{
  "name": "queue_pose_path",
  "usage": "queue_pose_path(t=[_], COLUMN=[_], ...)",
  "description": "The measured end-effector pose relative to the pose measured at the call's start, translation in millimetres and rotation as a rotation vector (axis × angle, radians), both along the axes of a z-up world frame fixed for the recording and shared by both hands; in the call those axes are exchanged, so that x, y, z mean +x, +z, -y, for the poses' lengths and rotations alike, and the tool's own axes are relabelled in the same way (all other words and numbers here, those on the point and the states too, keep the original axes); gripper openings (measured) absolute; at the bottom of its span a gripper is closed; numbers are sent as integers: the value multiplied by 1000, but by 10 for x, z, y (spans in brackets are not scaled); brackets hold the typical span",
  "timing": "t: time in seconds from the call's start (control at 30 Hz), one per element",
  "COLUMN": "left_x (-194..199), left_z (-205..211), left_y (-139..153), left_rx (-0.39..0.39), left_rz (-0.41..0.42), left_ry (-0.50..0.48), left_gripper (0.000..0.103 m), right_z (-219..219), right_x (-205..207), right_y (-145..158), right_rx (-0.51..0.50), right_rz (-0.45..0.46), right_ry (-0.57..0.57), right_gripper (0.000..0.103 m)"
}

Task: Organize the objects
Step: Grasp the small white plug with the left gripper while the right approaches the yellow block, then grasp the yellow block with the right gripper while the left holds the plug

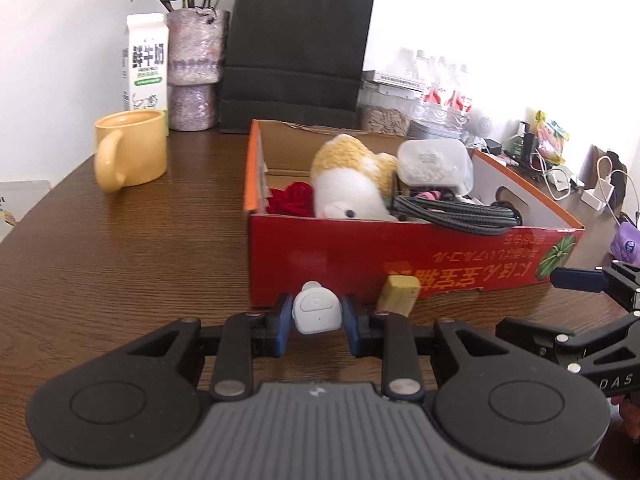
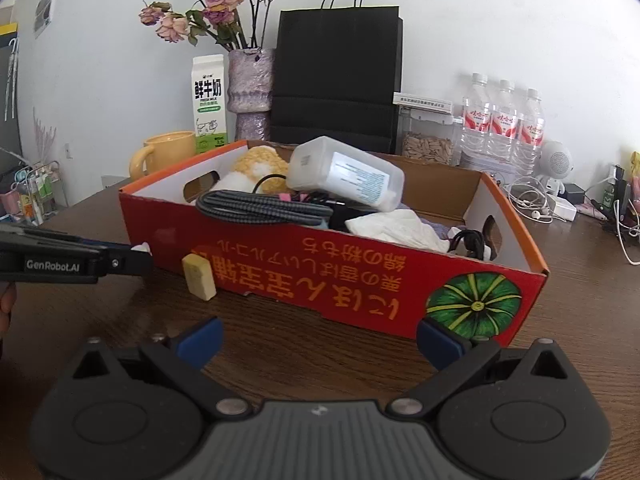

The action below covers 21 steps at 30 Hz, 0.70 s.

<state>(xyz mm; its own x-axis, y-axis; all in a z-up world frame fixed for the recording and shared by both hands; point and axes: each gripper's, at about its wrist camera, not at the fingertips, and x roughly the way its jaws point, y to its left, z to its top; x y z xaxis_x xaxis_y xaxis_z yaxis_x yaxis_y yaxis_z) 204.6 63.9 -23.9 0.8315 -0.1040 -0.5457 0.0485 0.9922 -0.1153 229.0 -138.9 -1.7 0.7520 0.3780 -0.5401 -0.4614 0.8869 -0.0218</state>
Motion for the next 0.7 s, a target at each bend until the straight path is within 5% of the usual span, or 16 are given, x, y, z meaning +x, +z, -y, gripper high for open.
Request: queue_pose_path(t=[0.27, 0.47, 0.7], left_x=[-110, -177, -257], left_z=[-228, -417, -542], left_y=[43, 73, 99], left_rx=[4, -5, -42], left_rz=[49, 79, 119], left_ry=[50, 97, 118], left_gripper=[28, 28, 28], right_z=[-350, -688, -937], right_x=[34, 19, 84], right_y=[9, 47, 54], right_rx=[19, 14, 84], right_rz=[-61, -73, -132], right_ry=[-20, -10, -39], right_gripper=[103, 90, 50])
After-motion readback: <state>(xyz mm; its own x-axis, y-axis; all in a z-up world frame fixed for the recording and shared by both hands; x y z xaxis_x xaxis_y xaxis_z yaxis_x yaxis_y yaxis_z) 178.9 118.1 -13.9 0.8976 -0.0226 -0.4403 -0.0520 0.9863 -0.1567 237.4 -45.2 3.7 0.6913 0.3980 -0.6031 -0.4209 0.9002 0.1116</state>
